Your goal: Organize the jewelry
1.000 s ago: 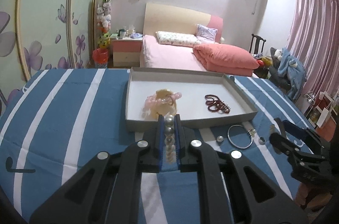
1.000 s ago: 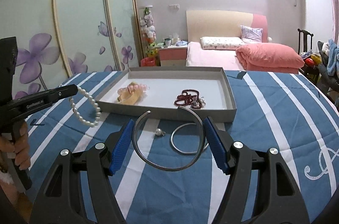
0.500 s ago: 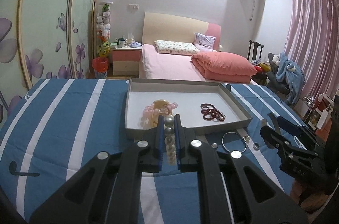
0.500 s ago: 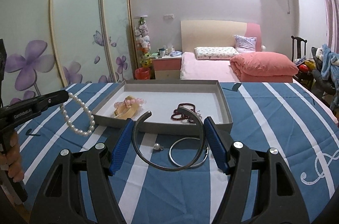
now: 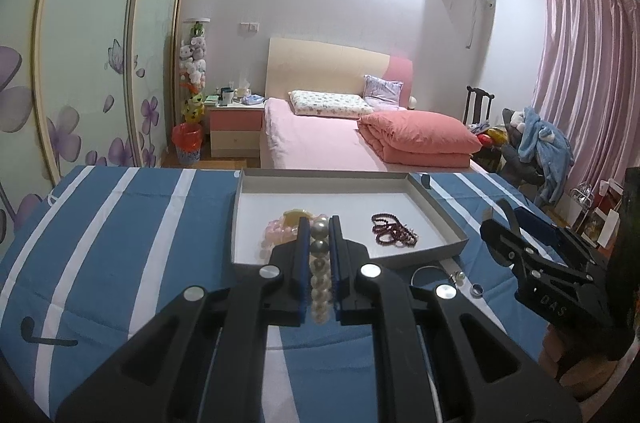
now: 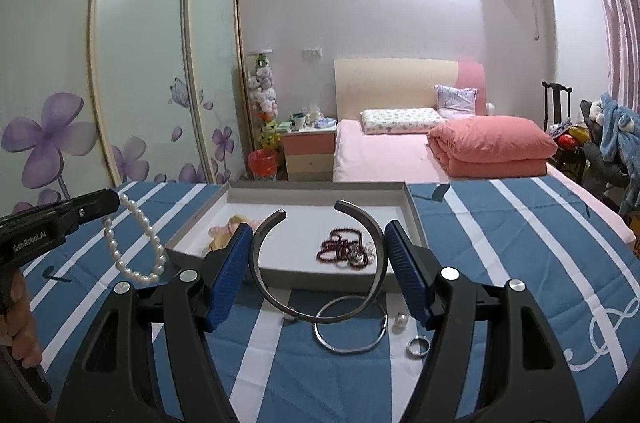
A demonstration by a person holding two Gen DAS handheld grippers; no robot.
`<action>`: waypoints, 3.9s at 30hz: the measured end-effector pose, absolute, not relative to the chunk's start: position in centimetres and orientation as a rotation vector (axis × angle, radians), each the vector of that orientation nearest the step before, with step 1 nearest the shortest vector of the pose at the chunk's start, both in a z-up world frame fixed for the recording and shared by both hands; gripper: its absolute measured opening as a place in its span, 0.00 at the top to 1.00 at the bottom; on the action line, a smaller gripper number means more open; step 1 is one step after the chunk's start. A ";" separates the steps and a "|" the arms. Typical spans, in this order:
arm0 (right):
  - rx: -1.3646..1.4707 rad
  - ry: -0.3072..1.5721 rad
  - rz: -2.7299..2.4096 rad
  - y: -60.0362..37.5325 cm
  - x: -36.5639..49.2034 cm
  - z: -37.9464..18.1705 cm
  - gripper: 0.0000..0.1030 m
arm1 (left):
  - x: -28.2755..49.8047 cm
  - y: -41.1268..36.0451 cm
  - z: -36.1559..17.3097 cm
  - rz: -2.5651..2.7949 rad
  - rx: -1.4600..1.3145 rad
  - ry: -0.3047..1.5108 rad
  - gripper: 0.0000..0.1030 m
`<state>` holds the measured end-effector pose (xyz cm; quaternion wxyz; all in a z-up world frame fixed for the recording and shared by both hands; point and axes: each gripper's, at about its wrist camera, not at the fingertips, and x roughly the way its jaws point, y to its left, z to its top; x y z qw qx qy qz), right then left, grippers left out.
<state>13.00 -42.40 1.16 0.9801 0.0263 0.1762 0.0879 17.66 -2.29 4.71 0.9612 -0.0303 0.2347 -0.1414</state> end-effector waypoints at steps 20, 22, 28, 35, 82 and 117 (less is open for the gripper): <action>0.054 0.265 0.144 -42.6 15.8 2.1 0.34 | 20.6 -4.3 5.1 -0.245 -0.013 0.427 0.90; 0.052 0.266 0.142 -42.4 16.4 2.1 0.34 | 21.4 -4.5 5.1 -0.239 -0.012 0.428 0.90; 0.055 0.272 0.129 -42.6 18.2 1.7 0.34 | 23.6 -5.0 4.9 -0.223 -0.008 0.424 0.90; 0.075 0.302 0.121 -42.8 20.6 1.1 0.34 | 26.4 -5.6 4.4 -0.205 -0.002 0.424 0.90; 0.068 0.459 0.124 -41.7 25.4 -2.0 0.21 | 34.4 -5.8 0.5 -0.172 -0.051 0.508 0.78; 0.108 0.531 0.068 -48.2 12.6 -4.0 0.21 | 23.5 -14.2 -5.8 -0.380 0.092 0.775 0.72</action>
